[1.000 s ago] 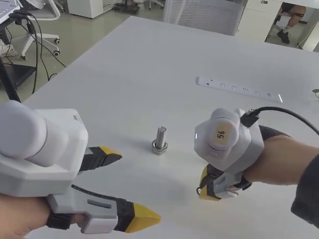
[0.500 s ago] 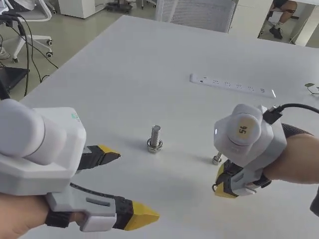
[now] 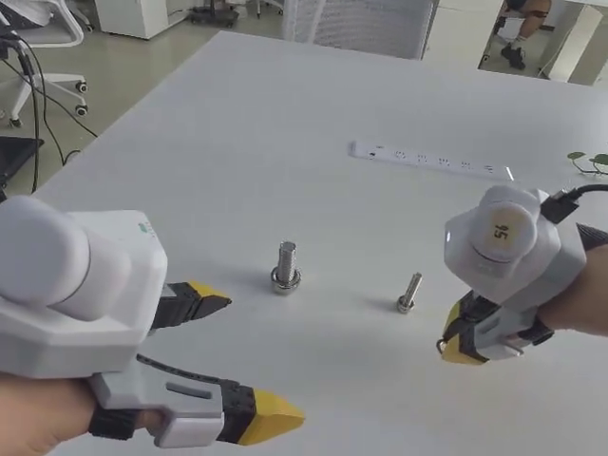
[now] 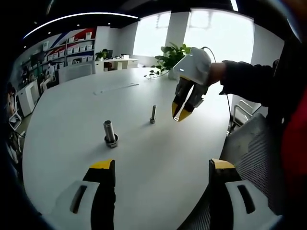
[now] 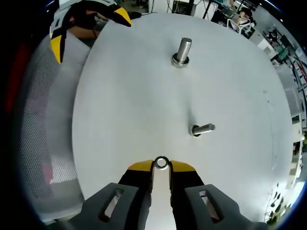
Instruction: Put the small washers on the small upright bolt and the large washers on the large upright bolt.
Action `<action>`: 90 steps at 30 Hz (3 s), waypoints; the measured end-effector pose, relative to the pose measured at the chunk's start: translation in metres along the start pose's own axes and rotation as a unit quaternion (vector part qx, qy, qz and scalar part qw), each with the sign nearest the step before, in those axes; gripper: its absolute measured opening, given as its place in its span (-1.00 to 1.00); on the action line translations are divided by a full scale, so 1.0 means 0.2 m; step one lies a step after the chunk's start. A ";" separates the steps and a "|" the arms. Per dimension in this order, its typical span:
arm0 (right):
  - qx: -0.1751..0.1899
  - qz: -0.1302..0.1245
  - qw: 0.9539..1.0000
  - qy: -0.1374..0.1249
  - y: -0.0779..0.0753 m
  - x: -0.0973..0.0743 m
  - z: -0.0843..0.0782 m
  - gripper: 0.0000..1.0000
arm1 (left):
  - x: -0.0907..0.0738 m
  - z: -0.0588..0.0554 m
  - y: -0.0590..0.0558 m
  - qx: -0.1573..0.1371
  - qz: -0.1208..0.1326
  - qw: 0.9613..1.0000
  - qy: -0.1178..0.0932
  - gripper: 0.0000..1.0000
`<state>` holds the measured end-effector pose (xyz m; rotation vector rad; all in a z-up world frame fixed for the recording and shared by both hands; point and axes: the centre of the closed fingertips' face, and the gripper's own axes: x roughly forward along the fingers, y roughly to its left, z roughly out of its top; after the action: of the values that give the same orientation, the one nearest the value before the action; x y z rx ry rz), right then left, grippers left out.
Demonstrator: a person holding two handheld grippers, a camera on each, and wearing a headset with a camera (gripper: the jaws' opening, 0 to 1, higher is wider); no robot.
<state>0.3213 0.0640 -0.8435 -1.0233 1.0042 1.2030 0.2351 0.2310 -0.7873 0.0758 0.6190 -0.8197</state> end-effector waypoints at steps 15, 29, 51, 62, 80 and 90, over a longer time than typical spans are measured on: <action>-0.014 -0.031 0.999 -0.004 -0.10 -0.14 0.07 -0.73 | 0.00 0.00 0.00 0.001 -0.001 1.000 0.000 0.59; -0.053 -0.045 0.998 -0.009 -0.21 -0.18 0.23 -0.73 | -0.01 -0.01 0.01 -0.001 0.003 1.000 -0.001 0.59; -0.078 -0.020 0.997 0.014 -0.23 -0.08 0.26 -0.73 | -0.01 -0.01 0.01 -0.007 0.009 1.000 -0.003 0.59; -0.076 -0.012 0.997 0.022 -0.21 -0.06 0.25 -0.73 | -0.02 -0.02 0.01 -0.010 0.010 1.000 -0.002 0.59; -0.068 0.006 0.997 0.027 -0.20 0.05 0.22 -0.73 | -0.02 -0.03 0.01 -0.012 0.009 1.000 0.002 0.59; -0.061 0.015 0.998 0.031 -0.20 0.12 0.20 -0.73 | -0.01 -0.03 0.01 -0.013 0.008 1.000 0.003 0.59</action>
<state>0.3656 0.1053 -0.8538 -1.1503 1.0074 1.2772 0.2317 0.2361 -0.7917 0.0597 0.6339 -0.7951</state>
